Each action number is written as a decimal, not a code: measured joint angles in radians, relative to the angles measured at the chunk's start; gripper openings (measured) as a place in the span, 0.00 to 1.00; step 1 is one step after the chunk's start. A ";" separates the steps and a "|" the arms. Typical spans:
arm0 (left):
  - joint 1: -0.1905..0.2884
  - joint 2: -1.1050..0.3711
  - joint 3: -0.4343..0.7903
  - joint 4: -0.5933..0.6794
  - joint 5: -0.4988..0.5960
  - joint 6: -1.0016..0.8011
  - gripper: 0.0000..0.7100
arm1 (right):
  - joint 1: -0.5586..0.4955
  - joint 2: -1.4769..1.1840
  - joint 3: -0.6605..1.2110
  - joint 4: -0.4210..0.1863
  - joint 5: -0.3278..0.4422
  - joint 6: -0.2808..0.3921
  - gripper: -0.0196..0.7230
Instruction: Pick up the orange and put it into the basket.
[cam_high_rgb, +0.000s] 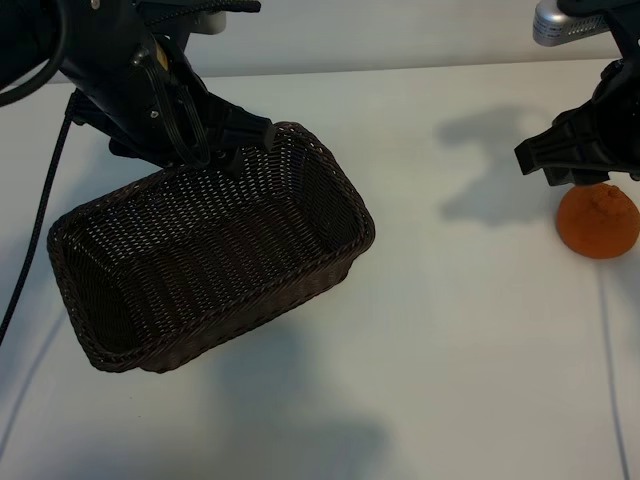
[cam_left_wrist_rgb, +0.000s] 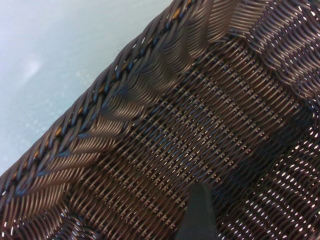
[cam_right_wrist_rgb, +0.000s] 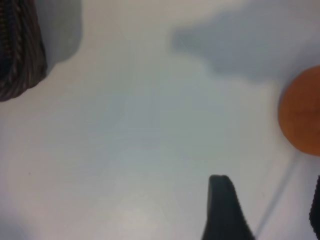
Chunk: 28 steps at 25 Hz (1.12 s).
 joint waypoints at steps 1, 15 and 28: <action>0.000 0.000 0.000 0.000 0.000 0.000 0.83 | 0.000 0.000 0.000 0.000 0.000 0.000 0.58; 0.000 0.000 0.000 0.000 0.000 0.000 0.83 | 0.000 0.000 0.000 0.001 -0.001 0.000 0.56; 0.000 0.000 0.000 0.000 -0.002 0.000 0.83 | 0.000 0.000 0.000 0.001 -0.003 0.001 0.56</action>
